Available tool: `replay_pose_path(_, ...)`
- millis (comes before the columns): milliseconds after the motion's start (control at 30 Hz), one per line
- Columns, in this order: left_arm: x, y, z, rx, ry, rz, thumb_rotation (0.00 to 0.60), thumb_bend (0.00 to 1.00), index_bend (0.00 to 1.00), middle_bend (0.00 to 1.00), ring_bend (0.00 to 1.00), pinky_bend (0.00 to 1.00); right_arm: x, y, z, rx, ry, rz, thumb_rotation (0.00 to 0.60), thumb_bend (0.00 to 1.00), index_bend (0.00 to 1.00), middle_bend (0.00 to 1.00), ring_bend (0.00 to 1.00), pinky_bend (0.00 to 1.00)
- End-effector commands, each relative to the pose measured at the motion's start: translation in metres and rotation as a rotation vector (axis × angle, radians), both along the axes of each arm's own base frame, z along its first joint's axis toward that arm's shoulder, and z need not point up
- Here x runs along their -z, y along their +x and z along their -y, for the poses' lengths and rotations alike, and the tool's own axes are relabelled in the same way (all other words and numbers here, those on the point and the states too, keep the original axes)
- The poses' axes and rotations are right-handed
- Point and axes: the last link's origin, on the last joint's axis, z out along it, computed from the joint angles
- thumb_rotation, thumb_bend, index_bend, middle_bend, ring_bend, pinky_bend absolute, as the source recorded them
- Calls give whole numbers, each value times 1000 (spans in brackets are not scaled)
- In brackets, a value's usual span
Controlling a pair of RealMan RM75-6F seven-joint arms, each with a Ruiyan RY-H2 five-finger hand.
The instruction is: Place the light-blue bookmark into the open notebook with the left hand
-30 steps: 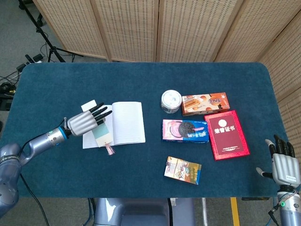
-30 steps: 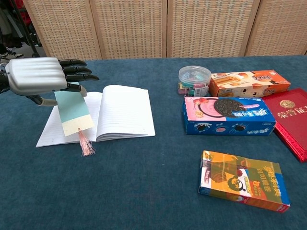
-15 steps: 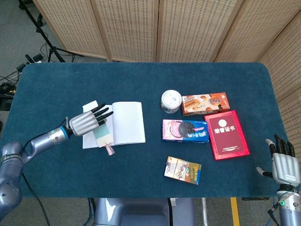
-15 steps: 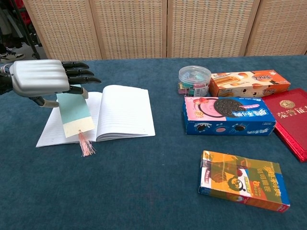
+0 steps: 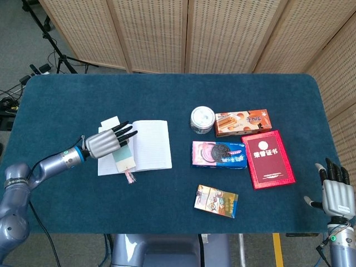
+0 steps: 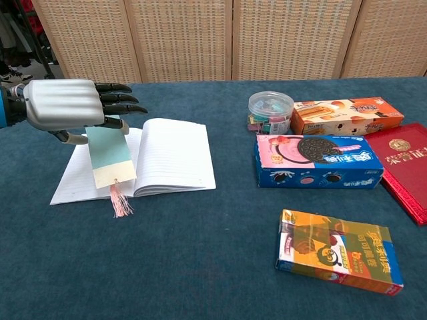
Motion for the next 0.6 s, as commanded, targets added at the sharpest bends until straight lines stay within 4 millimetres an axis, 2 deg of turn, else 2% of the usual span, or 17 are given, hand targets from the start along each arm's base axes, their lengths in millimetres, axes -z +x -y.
replay_pose_path(33,-1,-1,-1,-8,3,2,600,270,332,0,0,0,0,0,0,-1,-3,1,600,105,122,0,0,0)
replay_pose_path(233,-3,-4,-2,-14,18,-14,600,228,214,0,0,0,0,0,0,-7,-7,-1,600,105,122,0,0,0)
replay_pose_path(367,-5,-7,-5,-39,41,-14,600,157,90,0,0,0,1,0,0,-10,-9,-1,600,105,122,0,0,0)
replay_pose_path(533,-10,-7,-8,-68,73,31,600,128,58,0,0,0,1,0,0,-9,-9,-1,600,105,122,0,0,0)
replay_pose_path(600,-11,-10,-8,-136,73,112,600,134,38,0,0,0,1,0,0,-12,-9,0,600,105,122,0,0,0)
